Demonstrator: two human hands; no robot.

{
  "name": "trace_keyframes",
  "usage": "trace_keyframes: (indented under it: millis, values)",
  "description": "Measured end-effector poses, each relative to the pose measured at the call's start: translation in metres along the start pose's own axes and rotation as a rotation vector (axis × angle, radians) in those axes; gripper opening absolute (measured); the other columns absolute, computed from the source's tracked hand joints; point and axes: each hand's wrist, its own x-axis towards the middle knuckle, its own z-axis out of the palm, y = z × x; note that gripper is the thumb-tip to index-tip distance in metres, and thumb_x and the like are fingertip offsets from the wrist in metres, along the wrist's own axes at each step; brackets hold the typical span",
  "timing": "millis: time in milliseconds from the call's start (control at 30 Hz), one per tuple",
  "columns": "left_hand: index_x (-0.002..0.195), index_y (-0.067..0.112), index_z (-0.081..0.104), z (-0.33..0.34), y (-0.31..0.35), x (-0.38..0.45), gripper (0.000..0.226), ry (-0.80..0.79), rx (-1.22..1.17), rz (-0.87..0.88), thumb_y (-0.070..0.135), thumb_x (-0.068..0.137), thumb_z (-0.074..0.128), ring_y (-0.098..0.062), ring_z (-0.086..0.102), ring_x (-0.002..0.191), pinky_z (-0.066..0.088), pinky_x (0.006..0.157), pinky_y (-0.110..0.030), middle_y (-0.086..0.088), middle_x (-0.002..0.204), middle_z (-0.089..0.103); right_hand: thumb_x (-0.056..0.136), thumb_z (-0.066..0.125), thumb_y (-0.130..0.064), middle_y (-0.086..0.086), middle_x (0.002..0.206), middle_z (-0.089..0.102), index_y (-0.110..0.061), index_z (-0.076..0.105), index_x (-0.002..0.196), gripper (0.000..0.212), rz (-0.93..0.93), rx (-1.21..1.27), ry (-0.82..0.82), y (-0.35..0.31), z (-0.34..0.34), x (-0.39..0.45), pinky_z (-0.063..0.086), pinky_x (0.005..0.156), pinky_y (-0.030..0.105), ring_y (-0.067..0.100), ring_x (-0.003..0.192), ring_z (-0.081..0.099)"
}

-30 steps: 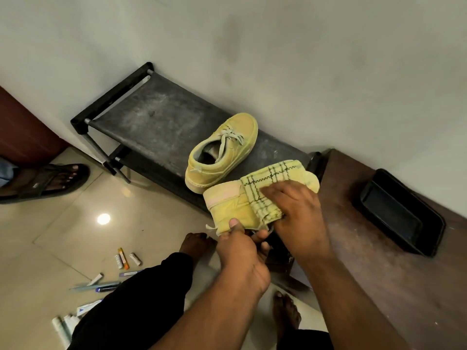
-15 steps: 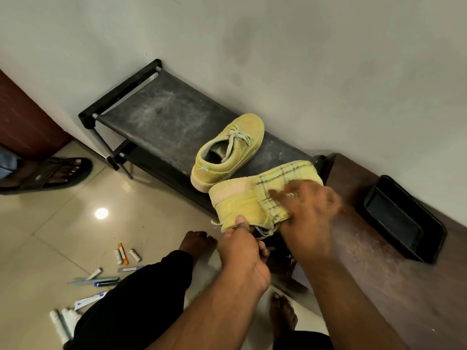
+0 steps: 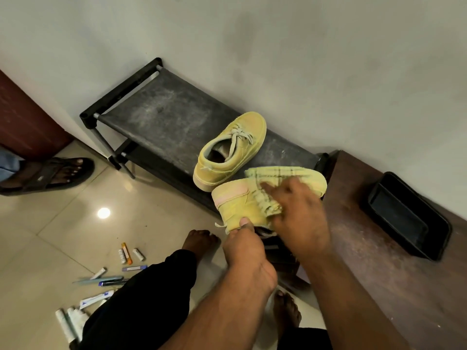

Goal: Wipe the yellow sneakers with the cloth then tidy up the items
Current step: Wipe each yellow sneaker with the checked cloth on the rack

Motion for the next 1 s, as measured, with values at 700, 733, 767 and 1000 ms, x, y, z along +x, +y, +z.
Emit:
trace_keyframes:
  millis: [700,733,767,1000]
  values:
    - [0.093,0.008,0.071,0.009,0.094,0.000,0.034,-0.576,0.884,0.571,0.036,0.093,0.053,-0.029,0.061,0.082,0.052,0.086,-0.053,-0.031,0.102,0.066,0.071,0.064,-0.022,-0.009,0.112,0.062,-0.030,0.072,0.103,0.034,-0.109,0.036,0.227,-0.006,-0.036,-0.025,0.025,0.082,0.034,0.019,0.105,0.048]
    - [0.093,0.007,0.070,0.012,0.090,0.004,0.033,-0.574,0.904,0.554,0.035,0.095,0.052,-0.029,0.062,0.083,0.052,0.087,-0.053,-0.029,0.099,0.068,0.066,0.062,-0.020,-0.012,0.105,0.063,-0.029,0.073,0.097,0.034,-0.075,0.036,0.204,-0.004,-0.034,-0.027,0.025,0.079,0.034,0.017,0.100,0.049]
    - [0.092,0.008,0.070,0.014,0.087,0.006,0.031,-0.566,0.923,0.537,0.032,0.097,0.051,-0.029,0.064,0.085,0.052,0.089,-0.051,-0.023,0.095,0.070,0.062,0.061,-0.019,-0.014,0.099,0.064,-0.029,0.073,0.091,0.034,-0.049,0.023,0.180,-0.003,-0.032,-0.029,0.026,0.077,0.034,0.017,0.095,0.051]
    - [0.081,0.010,0.069,0.026,0.076,0.023,0.029,-0.558,1.003,0.420,0.020,0.101,0.049,-0.020,0.062,0.072,0.052,0.072,-0.029,-0.010,0.080,0.069,0.070,0.064,-0.012,-0.007,0.107,0.061,-0.028,0.067,0.109,0.043,0.117,-0.015,0.144,-0.003,-0.008,-0.014,0.030,0.074,0.034,0.022,0.096,0.051]
